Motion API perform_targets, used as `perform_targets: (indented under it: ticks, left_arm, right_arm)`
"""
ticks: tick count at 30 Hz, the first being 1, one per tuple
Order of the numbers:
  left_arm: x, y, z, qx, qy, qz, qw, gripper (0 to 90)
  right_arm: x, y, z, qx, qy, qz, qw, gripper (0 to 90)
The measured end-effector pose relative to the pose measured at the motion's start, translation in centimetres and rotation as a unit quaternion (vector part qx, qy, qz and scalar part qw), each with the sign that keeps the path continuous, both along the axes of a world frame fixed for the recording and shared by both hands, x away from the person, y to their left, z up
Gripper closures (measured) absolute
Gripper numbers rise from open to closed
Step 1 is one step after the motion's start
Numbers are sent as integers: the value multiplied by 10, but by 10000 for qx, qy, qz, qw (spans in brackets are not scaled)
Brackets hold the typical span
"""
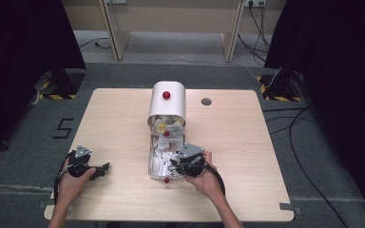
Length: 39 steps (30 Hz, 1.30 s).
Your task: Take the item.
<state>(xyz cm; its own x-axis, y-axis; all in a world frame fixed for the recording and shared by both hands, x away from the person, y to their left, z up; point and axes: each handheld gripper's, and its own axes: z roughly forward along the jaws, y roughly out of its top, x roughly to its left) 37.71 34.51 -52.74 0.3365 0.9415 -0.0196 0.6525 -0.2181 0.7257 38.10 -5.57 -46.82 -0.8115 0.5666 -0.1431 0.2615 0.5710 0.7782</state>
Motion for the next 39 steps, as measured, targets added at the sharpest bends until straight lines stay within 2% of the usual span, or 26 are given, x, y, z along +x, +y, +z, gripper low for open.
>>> perform_targets:
  ticks: [11, 18, 21, 26, 32, 39]
  left_arm:
    - [0, 0, 0, -2, 2, -1, 10000, 0]
    - [0, 0, 0, -1, 2, -3, 10000, 0]
    - [0, 0, 0, -2, 3, -3, 10000, 0]
    - [0, 0, 0, 0, 0, 0, 10000, 0]
    - [0, 0, 0, -3, 2, -1, 10000, 0]
    - [0, 0, 0, -2, 2, -1, 10000, 0]
  right_arm:
    - [0, 1, -2, -12, 18, -27, 10000, 636]
    - [0, 0, -2, -16, 42, -30, 10000, 692]
    - [-2, 0, -1, 61, 75, -32, 9999, 770]
    - [-4, 1, 0, 79, -14, -63, 9999, 853]
    - [-7, 2, 6, 212, -147, -30, 9997, 885]
    - [-9, 0, 11, 373, -183, -16, 9991, 893]
